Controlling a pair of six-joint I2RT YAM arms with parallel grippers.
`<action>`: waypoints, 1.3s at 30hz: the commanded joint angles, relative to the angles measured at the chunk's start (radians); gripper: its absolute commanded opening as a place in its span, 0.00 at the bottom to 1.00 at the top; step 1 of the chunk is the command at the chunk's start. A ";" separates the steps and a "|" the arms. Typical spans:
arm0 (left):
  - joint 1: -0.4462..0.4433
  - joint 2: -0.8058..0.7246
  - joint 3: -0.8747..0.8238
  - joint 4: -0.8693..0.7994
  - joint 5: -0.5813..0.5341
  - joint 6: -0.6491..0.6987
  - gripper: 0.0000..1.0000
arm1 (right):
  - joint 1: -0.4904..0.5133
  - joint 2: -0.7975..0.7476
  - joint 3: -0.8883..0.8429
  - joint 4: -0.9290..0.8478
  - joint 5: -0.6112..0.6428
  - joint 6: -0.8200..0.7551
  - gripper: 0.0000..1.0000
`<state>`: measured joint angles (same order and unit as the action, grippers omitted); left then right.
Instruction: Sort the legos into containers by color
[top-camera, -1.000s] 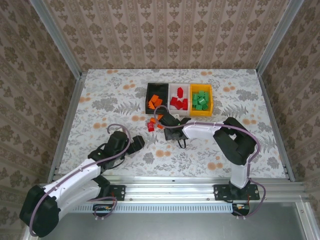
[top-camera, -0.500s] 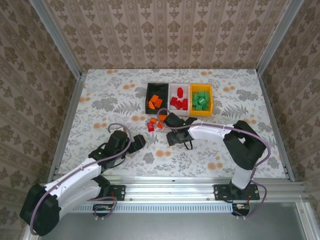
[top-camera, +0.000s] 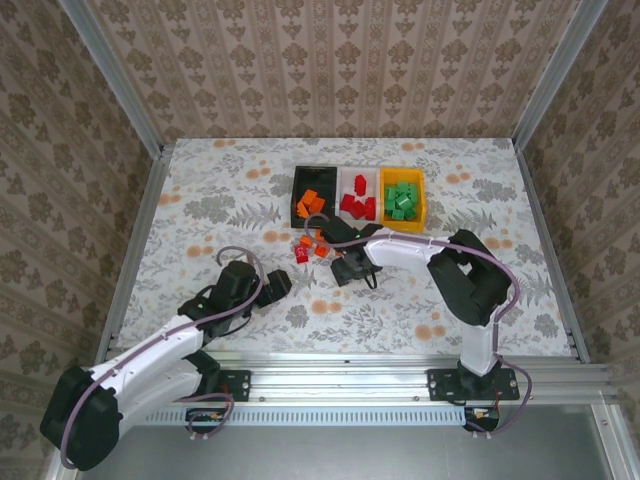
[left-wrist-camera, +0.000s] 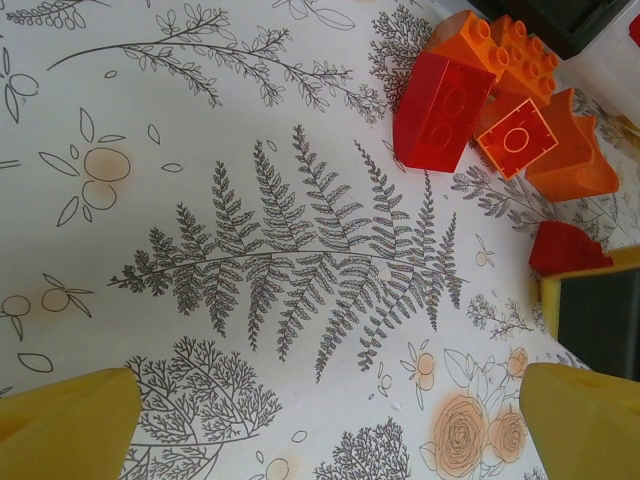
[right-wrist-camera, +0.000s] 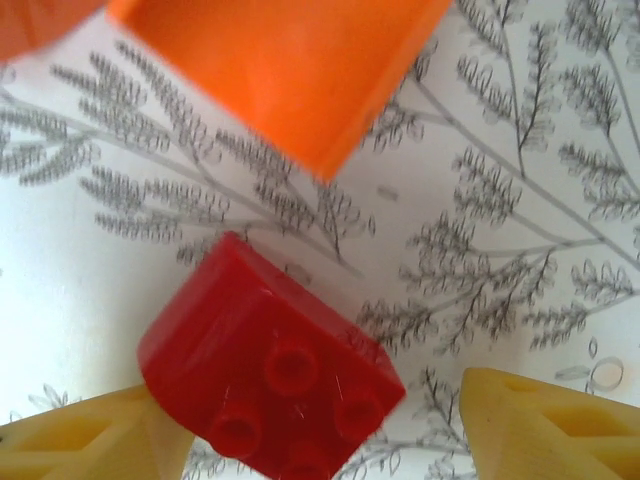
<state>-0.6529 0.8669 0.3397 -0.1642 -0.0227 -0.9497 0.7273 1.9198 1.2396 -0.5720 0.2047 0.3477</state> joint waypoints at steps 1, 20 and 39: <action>0.009 -0.007 0.009 -0.011 -0.002 0.008 1.00 | -0.049 0.057 0.018 0.113 0.090 -0.045 0.69; 0.010 0.049 0.028 0.006 0.000 0.018 1.00 | -0.078 -0.148 -0.082 0.207 0.021 -0.051 0.37; 0.011 0.342 0.259 -0.010 -0.023 0.122 0.95 | -0.285 0.216 0.571 0.041 0.035 -0.174 0.53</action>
<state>-0.6464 1.1568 0.5430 -0.1696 -0.0315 -0.8783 0.4503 2.1139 1.7363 -0.4709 0.2581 0.1875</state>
